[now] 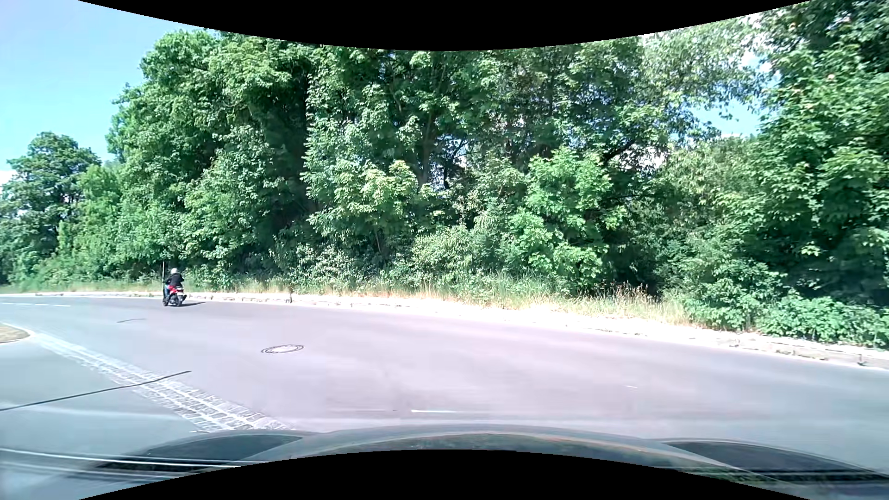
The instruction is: Follow the waypoints while adhering to traffic rules and regulations
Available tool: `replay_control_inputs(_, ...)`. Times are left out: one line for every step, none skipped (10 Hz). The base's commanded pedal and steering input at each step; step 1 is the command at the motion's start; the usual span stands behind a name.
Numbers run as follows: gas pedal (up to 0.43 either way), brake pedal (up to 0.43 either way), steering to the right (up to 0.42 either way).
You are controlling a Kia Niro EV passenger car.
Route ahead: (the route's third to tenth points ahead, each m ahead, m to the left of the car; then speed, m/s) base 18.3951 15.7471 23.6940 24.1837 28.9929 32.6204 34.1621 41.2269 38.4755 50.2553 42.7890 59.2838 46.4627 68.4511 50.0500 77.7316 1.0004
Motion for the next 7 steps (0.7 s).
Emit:
replay_control_inputs(0.059,0.006,-0.066)
replay_control_inputs(0.059,0.006,-0.082)
replay_control_inputs(0.059,0.006,-0.097)
replay_control_inputs(0.067,0.006,-0.108)
replay_control_inputs(0.110,0.006,-0.114)
replay_control_inputs(0.209,0.006,-0.114)
replay_control_inputs(0.248,0.012,-0.114)
